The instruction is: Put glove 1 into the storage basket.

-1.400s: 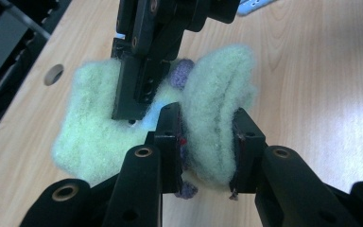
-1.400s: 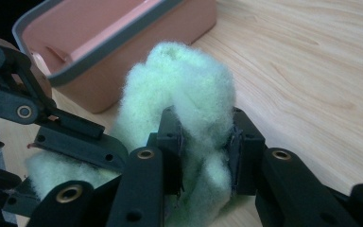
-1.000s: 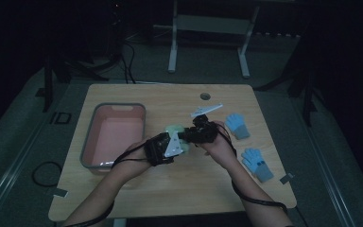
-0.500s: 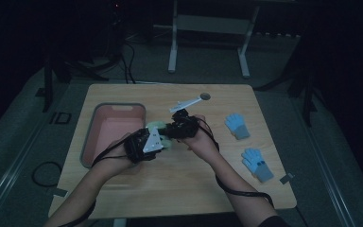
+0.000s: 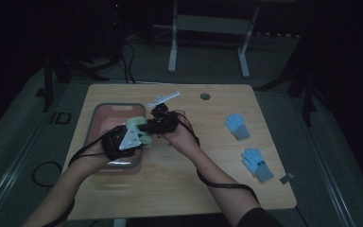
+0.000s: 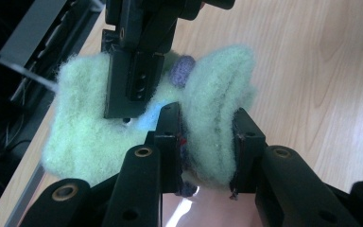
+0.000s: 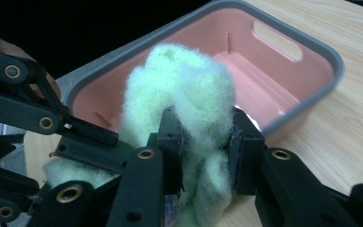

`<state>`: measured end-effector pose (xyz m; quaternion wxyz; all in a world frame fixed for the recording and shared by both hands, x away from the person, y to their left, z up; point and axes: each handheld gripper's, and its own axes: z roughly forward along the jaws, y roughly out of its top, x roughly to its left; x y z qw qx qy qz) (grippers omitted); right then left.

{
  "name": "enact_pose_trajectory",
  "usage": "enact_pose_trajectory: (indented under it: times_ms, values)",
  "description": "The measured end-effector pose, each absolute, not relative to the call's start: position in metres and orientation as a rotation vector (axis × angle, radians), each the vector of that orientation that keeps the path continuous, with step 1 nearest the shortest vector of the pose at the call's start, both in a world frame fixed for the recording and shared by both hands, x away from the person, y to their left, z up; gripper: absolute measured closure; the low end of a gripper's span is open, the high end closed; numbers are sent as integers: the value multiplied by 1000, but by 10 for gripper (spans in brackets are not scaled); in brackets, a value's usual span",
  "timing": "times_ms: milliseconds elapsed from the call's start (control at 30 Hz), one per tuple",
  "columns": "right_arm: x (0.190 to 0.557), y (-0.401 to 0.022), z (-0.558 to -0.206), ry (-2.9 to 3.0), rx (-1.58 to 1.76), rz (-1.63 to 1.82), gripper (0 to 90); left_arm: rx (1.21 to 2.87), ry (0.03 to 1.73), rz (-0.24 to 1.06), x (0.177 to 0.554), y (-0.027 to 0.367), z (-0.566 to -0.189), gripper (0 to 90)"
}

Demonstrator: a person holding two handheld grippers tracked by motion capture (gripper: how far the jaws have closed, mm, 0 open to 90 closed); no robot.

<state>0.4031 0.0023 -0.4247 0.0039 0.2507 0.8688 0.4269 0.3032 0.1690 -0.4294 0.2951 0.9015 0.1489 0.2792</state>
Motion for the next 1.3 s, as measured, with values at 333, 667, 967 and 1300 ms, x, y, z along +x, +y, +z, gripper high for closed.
enact_pose_trajectory:
  times_ms: [333,667,967,1300]
  values:
    - [402,49,-437,2754,774,1336,709,2433,408,754,298,211,-442,707]
    - [405,62,-459,2786,832,1292,711,2492,400,704,303,221,-461,704]
    - [412,70,-481,2800,901,1190,712,2545,434,654,317,223,-479,705]
    - [424,80,-497,2814,939,1076,704,2606,416,563,339,224,-496,704]
